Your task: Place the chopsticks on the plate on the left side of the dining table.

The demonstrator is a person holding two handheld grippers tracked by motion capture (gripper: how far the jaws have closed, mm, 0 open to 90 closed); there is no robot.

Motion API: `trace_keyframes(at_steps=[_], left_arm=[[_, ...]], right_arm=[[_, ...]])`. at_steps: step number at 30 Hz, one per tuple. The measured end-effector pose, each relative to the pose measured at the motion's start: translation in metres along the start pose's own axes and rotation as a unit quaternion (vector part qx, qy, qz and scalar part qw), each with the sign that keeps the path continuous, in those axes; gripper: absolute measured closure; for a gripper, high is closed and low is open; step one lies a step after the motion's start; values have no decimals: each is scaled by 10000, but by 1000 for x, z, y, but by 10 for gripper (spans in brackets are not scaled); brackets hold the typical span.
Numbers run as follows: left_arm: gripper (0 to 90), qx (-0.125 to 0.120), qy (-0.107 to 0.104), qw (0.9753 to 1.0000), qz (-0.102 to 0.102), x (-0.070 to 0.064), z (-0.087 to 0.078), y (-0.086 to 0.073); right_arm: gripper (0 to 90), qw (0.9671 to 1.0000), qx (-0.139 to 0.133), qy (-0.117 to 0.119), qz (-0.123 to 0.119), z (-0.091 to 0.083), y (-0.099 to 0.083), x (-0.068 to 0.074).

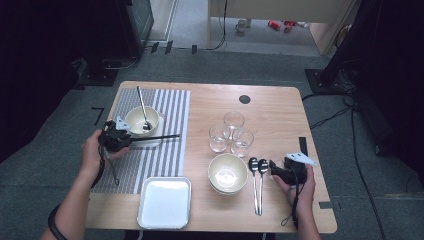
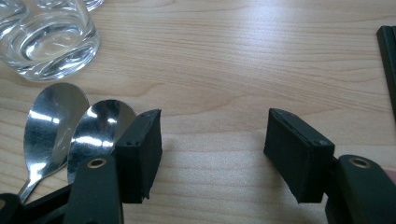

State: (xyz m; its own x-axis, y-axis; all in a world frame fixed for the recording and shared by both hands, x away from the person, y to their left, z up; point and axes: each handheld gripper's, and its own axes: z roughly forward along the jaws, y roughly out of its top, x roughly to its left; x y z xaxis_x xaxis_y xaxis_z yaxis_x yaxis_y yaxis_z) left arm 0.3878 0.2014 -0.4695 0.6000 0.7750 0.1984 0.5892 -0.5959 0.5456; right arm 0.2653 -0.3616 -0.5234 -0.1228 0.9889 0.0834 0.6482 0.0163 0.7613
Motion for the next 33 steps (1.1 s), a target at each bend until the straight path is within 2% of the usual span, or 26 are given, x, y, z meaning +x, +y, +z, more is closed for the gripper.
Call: trace_keyframes(at_steps=[16,19,21,23,27,33], left_arm=[[804,15,74,9999,-98,9,-1,-4],[799,31,101,9999,-61,8,-1,-3],[788,31,100,9999,-61,8,-1,-3],[781,-39,-7,9999,-107,6,-2,-2],[775,-82,5,9999,-82,6,-5,0],[797,-214,-23,9992,-327,13,-9,-1]], right_arm=[[369,10000,3,-15,-3,0,0,0],[369,10000,3,-14,-1,0,0,0],[369,10000,3,-14,-1,0,0,0],[369,10000,2,-14,-3,0,0,0],[369,10000,1,-7,6,0,0,0],[371,10000,-1,-8,1,0,0,0]])
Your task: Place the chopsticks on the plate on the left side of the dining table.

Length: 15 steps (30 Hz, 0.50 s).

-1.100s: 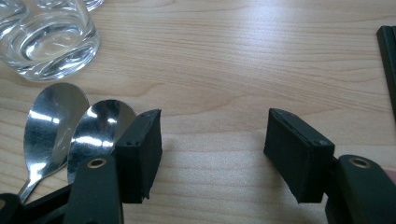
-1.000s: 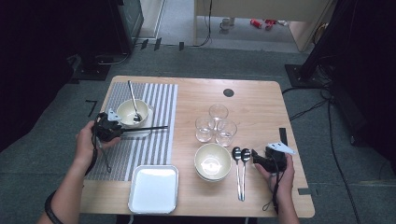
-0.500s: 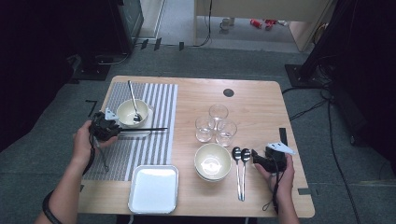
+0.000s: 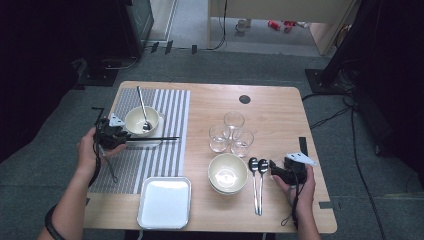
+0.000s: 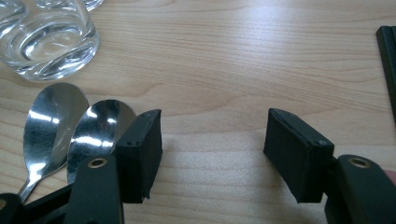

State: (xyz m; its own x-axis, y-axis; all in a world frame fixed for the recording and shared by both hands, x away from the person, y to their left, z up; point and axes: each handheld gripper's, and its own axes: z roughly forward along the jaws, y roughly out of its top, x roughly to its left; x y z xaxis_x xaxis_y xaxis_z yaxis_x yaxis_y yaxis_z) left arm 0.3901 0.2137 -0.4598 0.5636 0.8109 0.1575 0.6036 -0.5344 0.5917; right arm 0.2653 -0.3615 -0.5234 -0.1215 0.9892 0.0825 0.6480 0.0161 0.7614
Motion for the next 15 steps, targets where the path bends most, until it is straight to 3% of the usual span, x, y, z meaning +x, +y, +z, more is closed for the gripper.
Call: trace_keyframes(at_steps=[6,10,15], left_arm=[[852,-40,136,9991,-411,9,4,-6],[862,-89,225,9981,-568,15,6,-8],[855,-102,240,9979,-595,17,7,-8]], right_arm=[[371,10000,3,-17,-7,0,0,0],[371,10000,1,-9,2,0,0,0],[371,10000,1,-11,4,0,0,0]])
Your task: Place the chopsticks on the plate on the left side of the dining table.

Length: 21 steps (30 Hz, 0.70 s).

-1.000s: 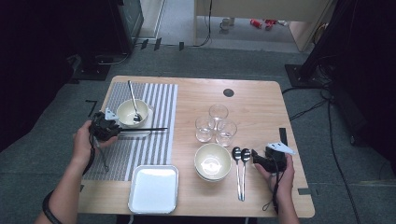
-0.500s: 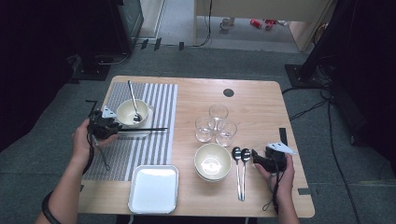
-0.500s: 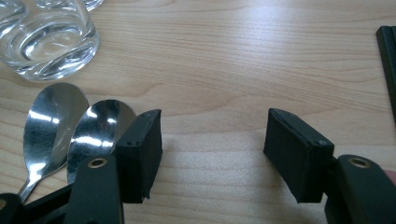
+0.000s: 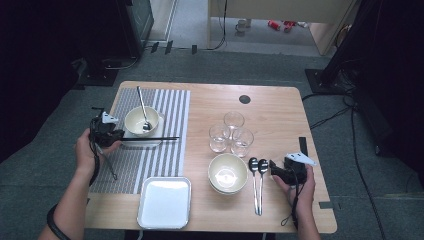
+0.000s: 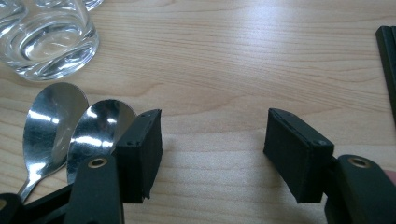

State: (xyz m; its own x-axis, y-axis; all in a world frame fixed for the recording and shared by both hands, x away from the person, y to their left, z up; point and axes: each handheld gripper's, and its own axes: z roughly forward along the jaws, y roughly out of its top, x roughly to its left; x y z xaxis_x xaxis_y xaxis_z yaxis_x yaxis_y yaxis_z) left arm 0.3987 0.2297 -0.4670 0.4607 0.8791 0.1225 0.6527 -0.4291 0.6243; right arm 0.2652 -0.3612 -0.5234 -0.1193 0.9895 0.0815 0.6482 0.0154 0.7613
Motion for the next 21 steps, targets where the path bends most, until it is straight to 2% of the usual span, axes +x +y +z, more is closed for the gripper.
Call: trace_keyframes(at_steps=[9,14,21], left_arm=[[849,84,-58,9999,37,-1,4,-2],[843,34,25,10000,24,0,4,-2],[841,114,-61,9999,26,-2,8,-7]], right_arm=[[371,10000,-2,7,2,0,0,0],[372,10000,-2,2,-2,0,0,0],[372,10000,-3,4,1,0,0,0]])
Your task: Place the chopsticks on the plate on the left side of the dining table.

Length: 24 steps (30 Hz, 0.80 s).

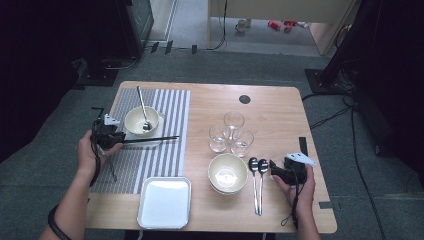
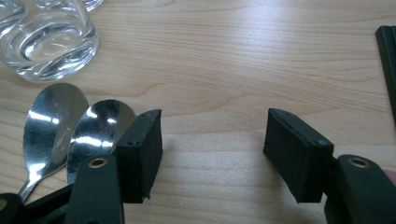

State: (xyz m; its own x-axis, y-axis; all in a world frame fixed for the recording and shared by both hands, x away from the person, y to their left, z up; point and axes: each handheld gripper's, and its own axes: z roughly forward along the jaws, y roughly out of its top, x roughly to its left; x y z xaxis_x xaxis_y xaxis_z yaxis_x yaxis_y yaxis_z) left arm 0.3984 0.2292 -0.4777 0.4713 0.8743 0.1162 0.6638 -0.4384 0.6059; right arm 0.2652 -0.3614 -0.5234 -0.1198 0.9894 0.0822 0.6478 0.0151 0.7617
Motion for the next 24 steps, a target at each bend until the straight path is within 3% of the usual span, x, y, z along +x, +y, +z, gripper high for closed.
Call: trace_keyframes(at_steps=[8,13,14,17,20,22,23,24], left_arm=[[823,-57,-14,10000,18,1,-6,0],[752,-263,-316,9992,1,0,-12,0],[729,-334,-516,9981,27,-1,-15,-1],[685,-345,-662,9972,73,-2,-17,-1],[663,-343,-732,9964,262,-5,-18,0],[645,-257,-646,9964,493,-10,-15,0],[642,-257,-646,9964,493,-10,-15,0],[639,-183,-651,9953,687,-13,-11,1]], right_arm=[[373,10000,2,9,15,0,0,0],[373,10000,0,4,4,0,0,0],[373,10000,1,3,3,0,0,0],[372,10000,4,9,15,0,0,0],[373,10000,-2,6,6,0,0,0],[373,10000,1,-2,-1,0,0,0],[372,10000,0,-2,-1,0,0,0],[373,10000,1,0,7,0,0,0]])
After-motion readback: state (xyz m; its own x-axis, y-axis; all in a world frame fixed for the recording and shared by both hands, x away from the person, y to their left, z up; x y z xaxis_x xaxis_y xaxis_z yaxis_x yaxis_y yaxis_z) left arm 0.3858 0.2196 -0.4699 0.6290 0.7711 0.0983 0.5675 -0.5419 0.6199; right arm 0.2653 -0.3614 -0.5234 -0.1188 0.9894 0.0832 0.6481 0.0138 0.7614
